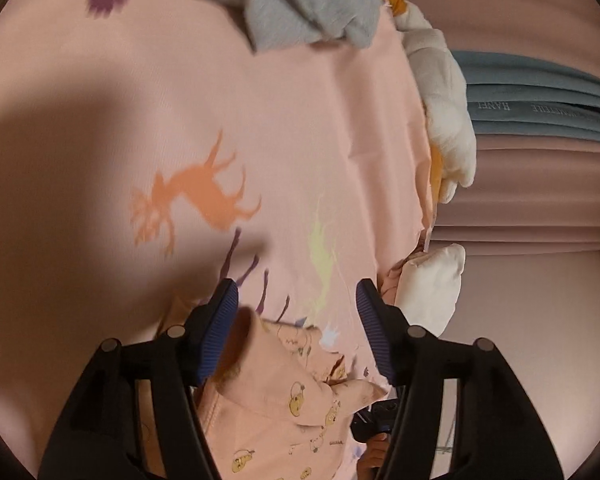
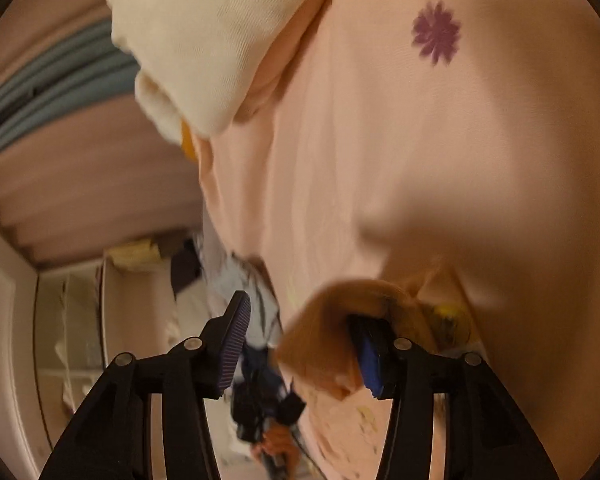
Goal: Fold small clothes
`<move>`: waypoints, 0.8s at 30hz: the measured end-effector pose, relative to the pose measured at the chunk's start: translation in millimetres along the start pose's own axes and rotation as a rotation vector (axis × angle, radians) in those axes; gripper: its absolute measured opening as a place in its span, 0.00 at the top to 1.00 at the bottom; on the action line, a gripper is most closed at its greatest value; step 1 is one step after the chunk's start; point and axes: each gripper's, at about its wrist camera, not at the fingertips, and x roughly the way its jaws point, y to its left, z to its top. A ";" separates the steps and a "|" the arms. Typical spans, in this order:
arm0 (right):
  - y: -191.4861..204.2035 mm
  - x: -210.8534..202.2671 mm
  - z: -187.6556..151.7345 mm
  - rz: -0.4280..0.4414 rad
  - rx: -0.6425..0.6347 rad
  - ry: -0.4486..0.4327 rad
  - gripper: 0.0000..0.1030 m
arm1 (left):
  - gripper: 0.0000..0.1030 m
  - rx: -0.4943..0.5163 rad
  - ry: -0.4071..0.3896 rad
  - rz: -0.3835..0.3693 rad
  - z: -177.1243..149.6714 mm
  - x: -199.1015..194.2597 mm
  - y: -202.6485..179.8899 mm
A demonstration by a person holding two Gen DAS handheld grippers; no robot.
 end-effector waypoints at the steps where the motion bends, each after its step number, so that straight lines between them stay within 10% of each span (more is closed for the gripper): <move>1: 1.7 -4.2 1.5 0.027 -0.006 -0.015 0.49 | 0.41 0.014 -0.016 0.007 2.1 -4.1 -2.9; 4: 13.9 -22.1 3.7 0.064 -0.077 -0.098 0.49 | 0.41 0.084 -0.055 0.013 2.9 -17.8 -13.2; 8: 44.5 -32.7 -7.6 -0.121 -0.300 -0.096 0.49 | 0.42 0.404 -0.038 0.188 -27.5 -24.7 -43.9; 15: 89.3 -23.2 -84.7 -0.459 -0.882 0.020 0.69 | 0.79 0.907 0.123 0.356 -124.1 0.8 -68.2; 24: 72.6 59.4 -79.0 -0.711 -1.026 0.142 0.79 | 0.80 0.875 0.106 0.452 -101.2 69.4 -72.3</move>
